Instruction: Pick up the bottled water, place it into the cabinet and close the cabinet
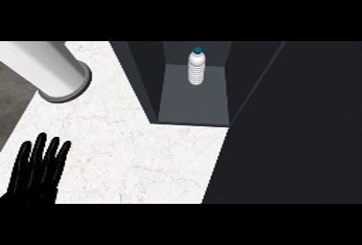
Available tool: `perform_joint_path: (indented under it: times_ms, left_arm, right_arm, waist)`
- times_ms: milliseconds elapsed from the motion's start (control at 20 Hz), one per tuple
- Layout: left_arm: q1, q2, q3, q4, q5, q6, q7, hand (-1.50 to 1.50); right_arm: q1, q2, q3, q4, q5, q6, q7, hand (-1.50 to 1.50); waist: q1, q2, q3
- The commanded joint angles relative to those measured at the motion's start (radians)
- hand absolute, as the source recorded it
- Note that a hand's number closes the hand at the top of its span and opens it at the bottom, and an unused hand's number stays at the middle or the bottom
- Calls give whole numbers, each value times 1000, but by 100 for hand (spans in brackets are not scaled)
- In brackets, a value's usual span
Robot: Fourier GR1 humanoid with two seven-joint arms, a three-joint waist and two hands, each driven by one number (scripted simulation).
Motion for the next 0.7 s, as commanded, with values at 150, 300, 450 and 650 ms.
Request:
perform_joint_path:
  times_ms: [150, 300, 450, 650]
  left_arm:
    - [17, 22, 26, -12, 27, -35, 3, -150]
    - [38, 28, 24, -3, 31, -58, -7, -150]
    - [24, 31, 41, -13, 40, -61, -6, -150]
    - [23, 44, 61, -9, 46, -77, -9, -150]
  right_arm:
    - [-113, 170, 61, 91, 62, -144, 53, 150]
    - [-118, 170, 50, 99, 50, -136, 45, 150]
    - [-115, 170, 28, 115, 28, -134, 36, 150]
    - [-102, 170, 15, 105, -5, -126, 39, 150]
  waist:
    - [20, 6, -2]
    - [34, 8, -3]
    - [39, 17, -2]
    - [52, 24, -4]
